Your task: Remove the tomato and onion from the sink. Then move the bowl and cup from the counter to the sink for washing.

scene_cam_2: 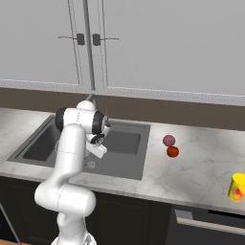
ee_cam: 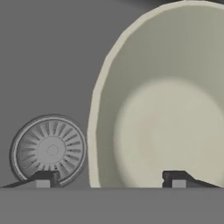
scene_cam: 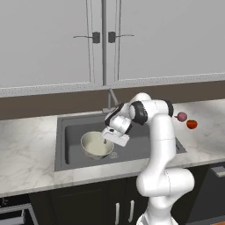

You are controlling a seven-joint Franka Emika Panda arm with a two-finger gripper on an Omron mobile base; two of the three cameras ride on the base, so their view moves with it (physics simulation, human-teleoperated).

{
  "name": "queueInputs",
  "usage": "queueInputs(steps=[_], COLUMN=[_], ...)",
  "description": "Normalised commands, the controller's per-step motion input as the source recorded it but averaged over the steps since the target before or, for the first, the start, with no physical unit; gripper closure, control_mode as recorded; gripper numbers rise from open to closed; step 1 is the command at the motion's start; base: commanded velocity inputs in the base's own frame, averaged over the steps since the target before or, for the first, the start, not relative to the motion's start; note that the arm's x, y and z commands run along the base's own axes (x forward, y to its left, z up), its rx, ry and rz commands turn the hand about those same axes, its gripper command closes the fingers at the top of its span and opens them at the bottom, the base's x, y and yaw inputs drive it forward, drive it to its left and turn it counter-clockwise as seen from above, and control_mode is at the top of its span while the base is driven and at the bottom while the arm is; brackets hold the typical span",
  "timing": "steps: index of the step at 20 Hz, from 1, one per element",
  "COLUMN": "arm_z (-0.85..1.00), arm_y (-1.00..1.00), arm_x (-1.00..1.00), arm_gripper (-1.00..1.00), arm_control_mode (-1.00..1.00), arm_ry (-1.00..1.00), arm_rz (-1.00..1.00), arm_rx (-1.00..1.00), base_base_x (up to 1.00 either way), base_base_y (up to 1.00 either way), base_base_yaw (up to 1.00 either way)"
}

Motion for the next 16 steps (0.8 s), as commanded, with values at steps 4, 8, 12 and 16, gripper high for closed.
queueInputs(steps=[4, 8, 12, 16], arm_z=[0.04, 0.14, 0.23, 0.23], arm_y=[0.02, 0.04, 0.0, 0.0], arm_x=[0.0, 0.0, -0.02, -0.07], arm_gripper=[-1.0, -1.0, -1.0, -1.0], arm_control_mode=[-1.0, -1.0, -1.0, -1.0], arm_ry=[0.0, 0.0, 0.0, 0.0], arm_rz=[0.0, 0.0, 0.0, 0.01], arm_rx=[0.03, 0.06, 0.04, 0.06], base_base_x=[0.0, 0.0, 0.0, 0.0], base_base_y=[0.0, 0.0, 0.0, 0.0], base_base_yaw=[0.0, 0.0, 0.0, 0.0])
